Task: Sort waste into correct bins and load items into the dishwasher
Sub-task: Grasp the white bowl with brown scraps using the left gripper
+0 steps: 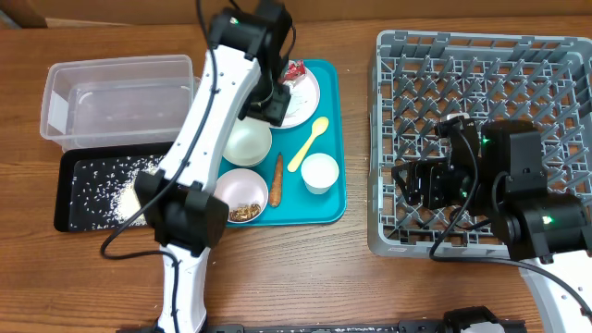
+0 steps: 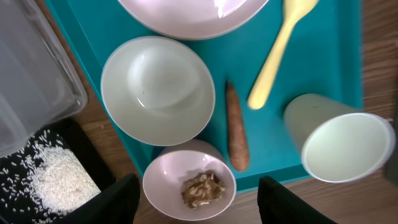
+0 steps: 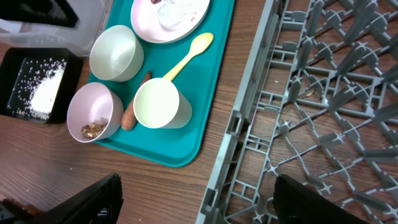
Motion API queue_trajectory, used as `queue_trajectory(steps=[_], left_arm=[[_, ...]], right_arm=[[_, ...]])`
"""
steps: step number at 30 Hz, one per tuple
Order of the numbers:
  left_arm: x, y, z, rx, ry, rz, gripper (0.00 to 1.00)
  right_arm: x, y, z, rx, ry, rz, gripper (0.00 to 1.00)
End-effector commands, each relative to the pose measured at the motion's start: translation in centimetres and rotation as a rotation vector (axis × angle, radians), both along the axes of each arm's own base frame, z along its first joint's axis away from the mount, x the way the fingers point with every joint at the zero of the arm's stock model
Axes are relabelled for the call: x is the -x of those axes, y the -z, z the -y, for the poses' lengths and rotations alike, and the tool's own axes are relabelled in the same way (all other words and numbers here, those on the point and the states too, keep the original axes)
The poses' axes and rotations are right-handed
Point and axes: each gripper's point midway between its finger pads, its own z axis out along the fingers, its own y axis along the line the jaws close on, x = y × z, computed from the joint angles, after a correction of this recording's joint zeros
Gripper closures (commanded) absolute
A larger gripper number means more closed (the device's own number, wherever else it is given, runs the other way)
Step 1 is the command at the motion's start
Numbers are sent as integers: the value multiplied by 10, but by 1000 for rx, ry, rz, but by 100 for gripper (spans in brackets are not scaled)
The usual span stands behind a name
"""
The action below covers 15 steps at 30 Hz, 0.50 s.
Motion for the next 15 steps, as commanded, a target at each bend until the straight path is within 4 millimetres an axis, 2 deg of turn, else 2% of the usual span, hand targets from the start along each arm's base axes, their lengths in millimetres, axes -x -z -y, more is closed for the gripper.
queue_trajectory(steps=[1, 4, 8, 12, 15], left_arm=[[11, -37, 7, 103, -41, 56, 35], [24, -46, 1, 107, -88, 54, 36], [54, -37, -8, 82, -156, -19, 39], [66, -8, -11, 39, -184, -55, 41], [65, 21, -5, 36, -172, -66, 50]], right_arm=[[-3, -4, -1, -8, 1, 7, 20], [-4, -3, -1, -7, 1, 3, 20], [-4, -2, -1, -7, 0, 0, 20], [-6, -2, -1, -7, 0, 2, 20], [-8, -4, -2, -9, 0, 14, 20]])
